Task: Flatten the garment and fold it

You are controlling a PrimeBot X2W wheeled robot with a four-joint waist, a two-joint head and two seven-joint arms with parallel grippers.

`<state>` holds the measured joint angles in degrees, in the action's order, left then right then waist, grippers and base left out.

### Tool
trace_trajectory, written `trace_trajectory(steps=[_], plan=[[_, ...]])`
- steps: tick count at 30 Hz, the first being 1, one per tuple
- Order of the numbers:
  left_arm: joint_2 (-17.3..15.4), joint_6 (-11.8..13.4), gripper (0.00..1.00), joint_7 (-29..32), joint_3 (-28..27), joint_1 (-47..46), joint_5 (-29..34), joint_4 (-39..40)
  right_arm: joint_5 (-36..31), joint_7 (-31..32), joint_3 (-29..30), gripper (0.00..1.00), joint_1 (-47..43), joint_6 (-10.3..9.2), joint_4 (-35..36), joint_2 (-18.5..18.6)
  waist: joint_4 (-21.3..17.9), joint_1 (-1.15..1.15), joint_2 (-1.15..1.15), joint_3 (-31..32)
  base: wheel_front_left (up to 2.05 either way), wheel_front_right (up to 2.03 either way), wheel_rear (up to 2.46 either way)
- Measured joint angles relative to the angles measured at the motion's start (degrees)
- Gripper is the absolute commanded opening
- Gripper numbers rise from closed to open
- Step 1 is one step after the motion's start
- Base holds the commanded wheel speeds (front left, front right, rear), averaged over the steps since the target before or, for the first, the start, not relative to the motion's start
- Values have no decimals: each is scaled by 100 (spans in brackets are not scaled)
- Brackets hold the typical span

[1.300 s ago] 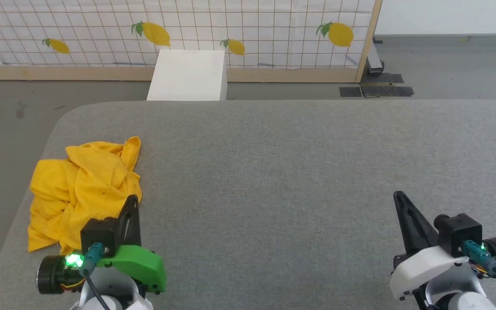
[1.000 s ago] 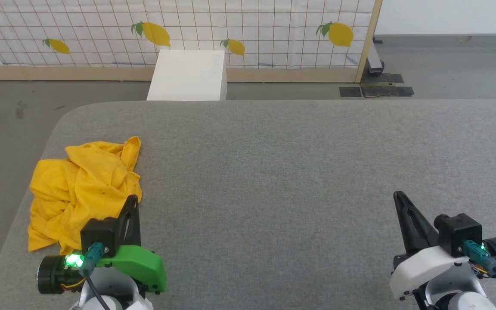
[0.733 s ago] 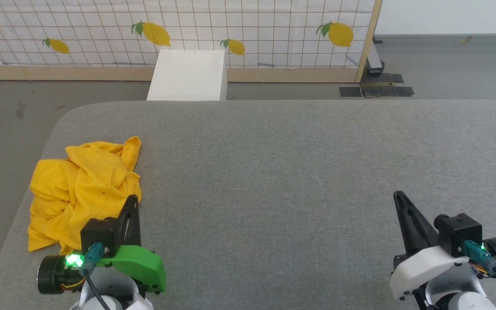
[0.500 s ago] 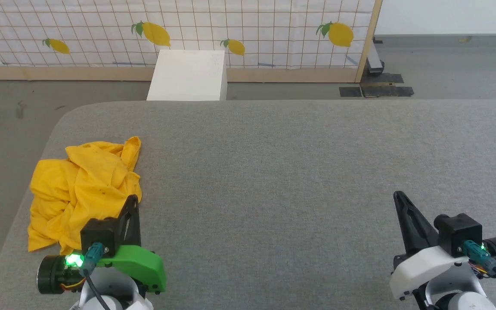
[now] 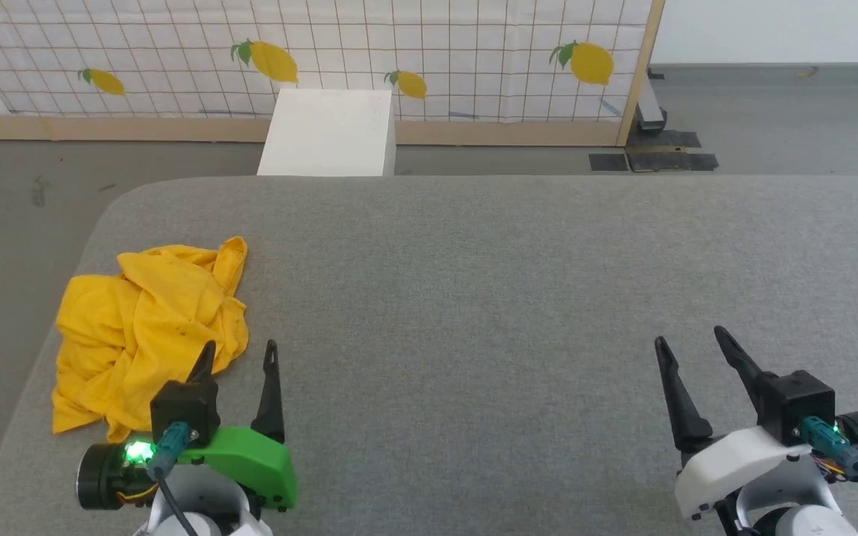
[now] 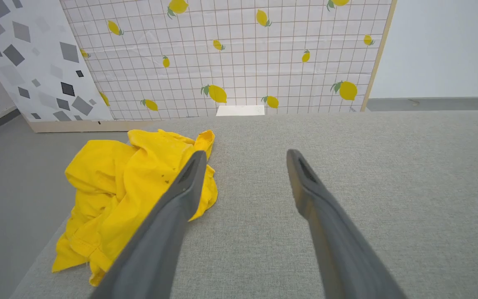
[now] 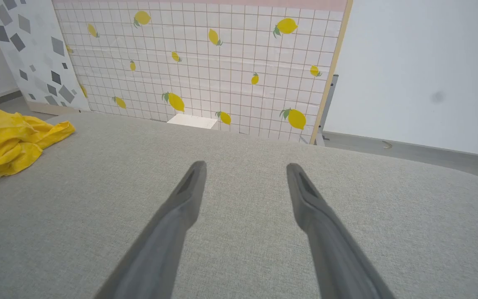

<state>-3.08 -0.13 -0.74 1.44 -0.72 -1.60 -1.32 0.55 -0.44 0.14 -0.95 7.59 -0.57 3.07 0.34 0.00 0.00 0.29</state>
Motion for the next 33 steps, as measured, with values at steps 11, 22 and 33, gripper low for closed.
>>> trace_trajectory(steps=[11, 22, 33], plan=[[-12, 86, 100, -137, 113, -41, -102, -147, 48, -67, 4, 100, 0, 0, -41, 0, 228, 0, 0, 20, 0, 0, 0], [-60, 179, 100, -256, 196, -80, -204, -236, 103, -159, -12, 100, 1, 0, -77, -1, 642, 0, 0, 29, 0, 0, 0], [-120, 297, 100, -392, 282, -83, -386, -327, 156, -237, -38, 100, 2, 0, -132, -1, 1126, 0, 0, 24, 0, 0, 0]])
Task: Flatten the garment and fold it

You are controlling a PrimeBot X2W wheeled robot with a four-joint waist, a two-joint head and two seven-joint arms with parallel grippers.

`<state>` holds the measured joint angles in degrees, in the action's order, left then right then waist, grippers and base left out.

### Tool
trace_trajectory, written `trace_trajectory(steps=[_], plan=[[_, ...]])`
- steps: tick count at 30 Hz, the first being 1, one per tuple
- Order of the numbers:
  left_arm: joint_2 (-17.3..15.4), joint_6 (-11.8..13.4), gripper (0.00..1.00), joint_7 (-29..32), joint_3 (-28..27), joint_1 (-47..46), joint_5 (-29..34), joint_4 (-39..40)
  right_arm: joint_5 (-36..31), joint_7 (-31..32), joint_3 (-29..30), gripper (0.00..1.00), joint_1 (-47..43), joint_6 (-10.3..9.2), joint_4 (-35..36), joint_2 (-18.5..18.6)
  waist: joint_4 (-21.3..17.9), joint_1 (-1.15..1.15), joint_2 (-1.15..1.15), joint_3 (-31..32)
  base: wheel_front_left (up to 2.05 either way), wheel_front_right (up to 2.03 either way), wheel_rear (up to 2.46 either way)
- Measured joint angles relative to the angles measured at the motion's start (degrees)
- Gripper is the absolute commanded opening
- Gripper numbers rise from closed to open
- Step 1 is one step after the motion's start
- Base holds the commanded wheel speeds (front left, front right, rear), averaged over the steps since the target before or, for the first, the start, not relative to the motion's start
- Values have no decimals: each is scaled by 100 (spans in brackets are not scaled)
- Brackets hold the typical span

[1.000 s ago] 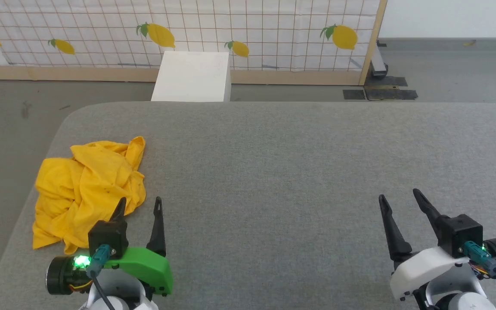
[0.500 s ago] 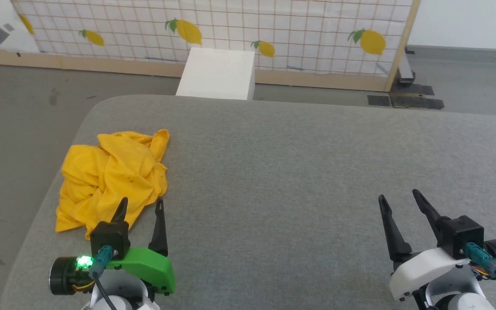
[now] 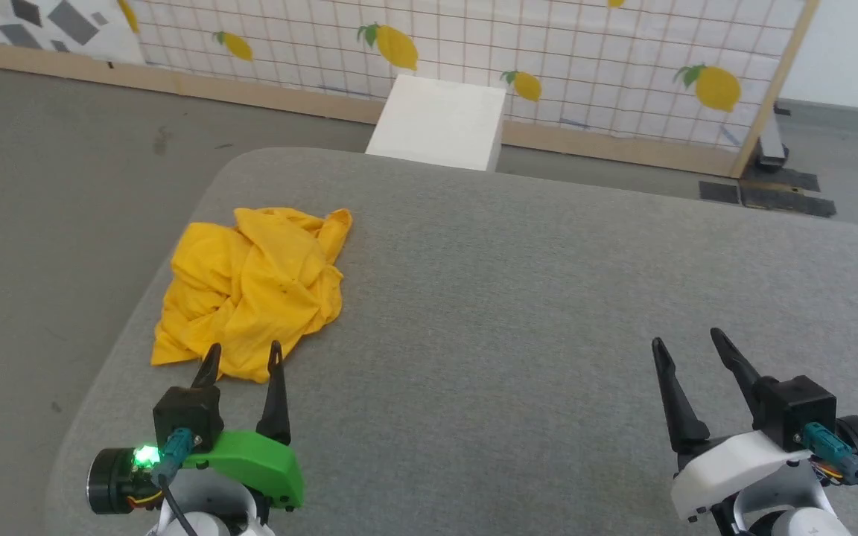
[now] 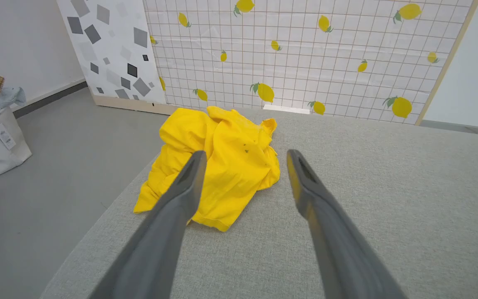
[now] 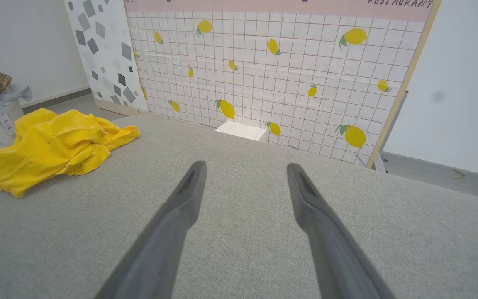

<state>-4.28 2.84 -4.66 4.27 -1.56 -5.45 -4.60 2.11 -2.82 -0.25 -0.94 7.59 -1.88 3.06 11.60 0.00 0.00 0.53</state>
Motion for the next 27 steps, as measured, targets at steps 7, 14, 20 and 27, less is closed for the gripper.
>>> trace_trajectory(steps=[7, 14, 20, 27], plan=[[-74, 77, 100, -85, 43, 0, -81, -35, 53, -51, -12, 100, 1, 0, -30, 0, 272, 0, 0, 10, 0, 0, 0], [-110, 137, 100, -156, 98, 0, -145, -77, 100, -93, -41, 100, 8, 0, -77, -1, 502, 0, 0, 18, 0, 0, 0], [-158, 229, 100, -230, 136, 1, -308, -111, 108, -130, -49, 100, 34, 0, -92, -1, 657, 0, 0, 30, 0, 0, 0], [-214, 310, 100, -312, 179, 3, -381, -144, 108, -175, -37, 100, 49, 0, -107, -2, 825, 0, 0, 31, 0, 0, 0]])
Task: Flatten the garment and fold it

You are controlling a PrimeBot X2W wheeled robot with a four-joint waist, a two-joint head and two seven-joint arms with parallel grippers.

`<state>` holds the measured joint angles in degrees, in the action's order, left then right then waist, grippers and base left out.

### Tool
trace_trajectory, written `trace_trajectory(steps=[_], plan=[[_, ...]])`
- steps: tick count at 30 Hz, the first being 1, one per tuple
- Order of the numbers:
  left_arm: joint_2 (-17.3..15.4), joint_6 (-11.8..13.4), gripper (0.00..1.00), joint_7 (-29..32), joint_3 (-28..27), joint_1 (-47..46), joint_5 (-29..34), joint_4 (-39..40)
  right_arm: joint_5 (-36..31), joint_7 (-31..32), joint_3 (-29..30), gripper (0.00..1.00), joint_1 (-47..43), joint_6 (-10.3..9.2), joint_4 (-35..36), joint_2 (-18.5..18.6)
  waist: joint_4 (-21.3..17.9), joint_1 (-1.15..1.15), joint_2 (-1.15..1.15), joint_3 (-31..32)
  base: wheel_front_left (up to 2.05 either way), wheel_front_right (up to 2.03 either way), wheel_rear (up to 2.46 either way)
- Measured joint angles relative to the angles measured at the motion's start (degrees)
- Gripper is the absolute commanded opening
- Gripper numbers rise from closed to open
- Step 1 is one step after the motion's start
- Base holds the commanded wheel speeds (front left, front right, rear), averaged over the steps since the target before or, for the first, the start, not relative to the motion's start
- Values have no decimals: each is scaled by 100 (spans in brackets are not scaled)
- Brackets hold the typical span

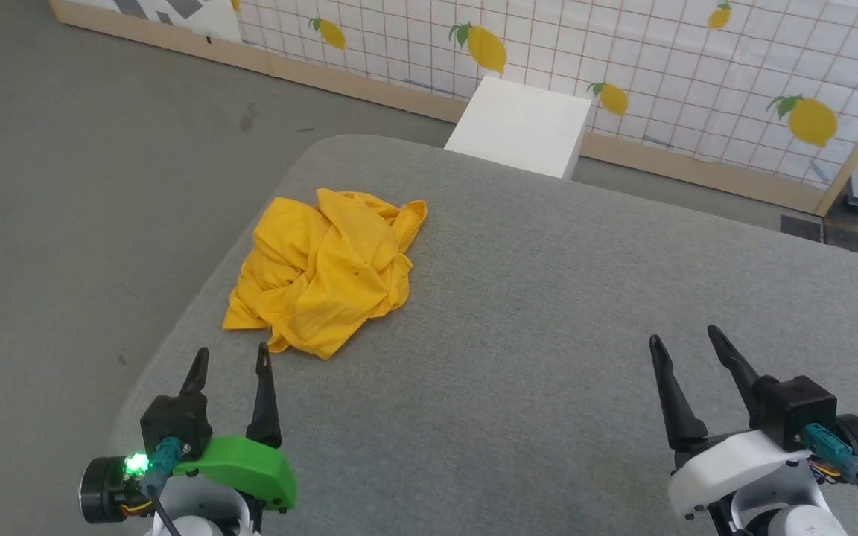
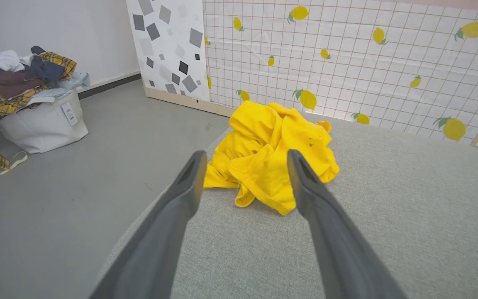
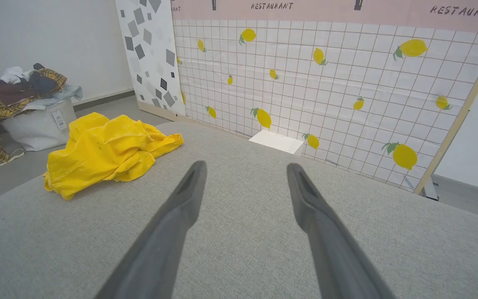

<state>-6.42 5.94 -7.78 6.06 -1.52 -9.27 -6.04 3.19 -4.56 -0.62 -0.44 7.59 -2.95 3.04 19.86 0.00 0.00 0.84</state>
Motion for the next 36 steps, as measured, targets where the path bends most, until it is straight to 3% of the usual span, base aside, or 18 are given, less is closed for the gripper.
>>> trace_trajectory(steps=[36], plan=[[-227, 370, 100, -442, 264, 2, -492, -346, 102, -159, 16, 100, 43, 0, -74, -2, 874, 0, 0, -3, 0, 0, 0]])
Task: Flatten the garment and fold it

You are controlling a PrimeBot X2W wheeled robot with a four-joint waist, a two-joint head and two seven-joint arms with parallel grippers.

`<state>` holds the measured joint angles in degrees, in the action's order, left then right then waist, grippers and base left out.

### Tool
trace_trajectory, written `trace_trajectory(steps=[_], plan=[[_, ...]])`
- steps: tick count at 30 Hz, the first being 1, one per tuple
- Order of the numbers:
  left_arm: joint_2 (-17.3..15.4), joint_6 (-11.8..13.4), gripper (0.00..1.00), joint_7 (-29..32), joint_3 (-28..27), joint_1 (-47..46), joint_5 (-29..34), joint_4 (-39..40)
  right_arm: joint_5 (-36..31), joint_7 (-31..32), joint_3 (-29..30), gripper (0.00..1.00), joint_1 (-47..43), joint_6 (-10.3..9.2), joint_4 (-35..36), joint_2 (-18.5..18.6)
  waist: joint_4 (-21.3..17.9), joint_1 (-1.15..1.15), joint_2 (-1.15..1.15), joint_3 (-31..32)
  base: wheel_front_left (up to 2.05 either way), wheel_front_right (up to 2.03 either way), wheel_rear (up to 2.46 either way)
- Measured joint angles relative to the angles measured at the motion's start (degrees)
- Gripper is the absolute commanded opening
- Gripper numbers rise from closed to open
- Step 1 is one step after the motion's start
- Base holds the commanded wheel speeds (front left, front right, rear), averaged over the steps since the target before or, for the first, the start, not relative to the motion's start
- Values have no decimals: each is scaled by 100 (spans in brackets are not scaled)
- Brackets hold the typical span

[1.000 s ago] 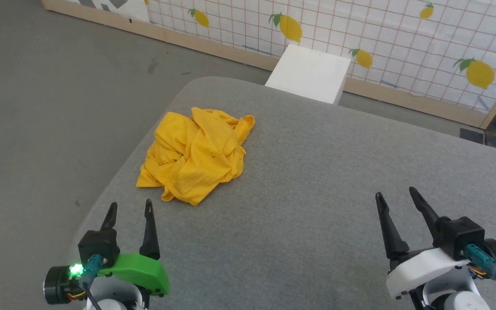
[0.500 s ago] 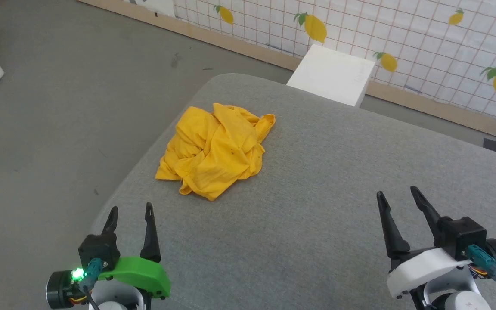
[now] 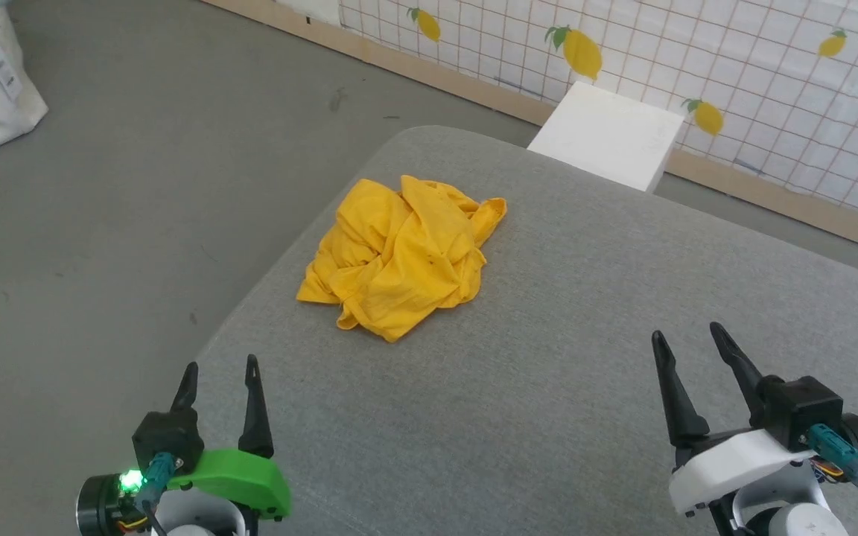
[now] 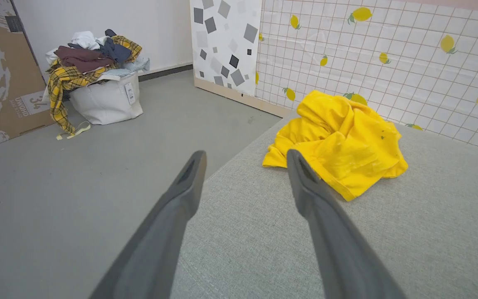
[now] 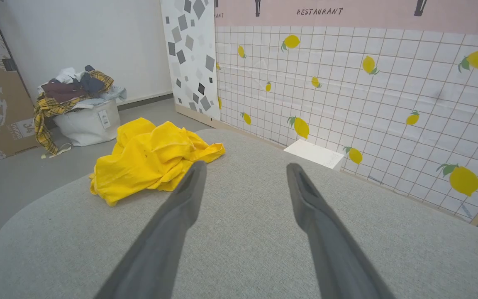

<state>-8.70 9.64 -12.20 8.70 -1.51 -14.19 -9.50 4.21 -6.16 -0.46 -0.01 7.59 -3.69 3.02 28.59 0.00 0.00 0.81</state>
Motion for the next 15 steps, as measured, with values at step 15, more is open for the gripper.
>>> trace_trajectory(steps=[15], plan=[[-68, -336, 100, 275, 276, -911, -635, -285, 12, -34, -10, 100, 263, 0, 176, -11, 142, 0, 0, -266, 0, 0, 0]])
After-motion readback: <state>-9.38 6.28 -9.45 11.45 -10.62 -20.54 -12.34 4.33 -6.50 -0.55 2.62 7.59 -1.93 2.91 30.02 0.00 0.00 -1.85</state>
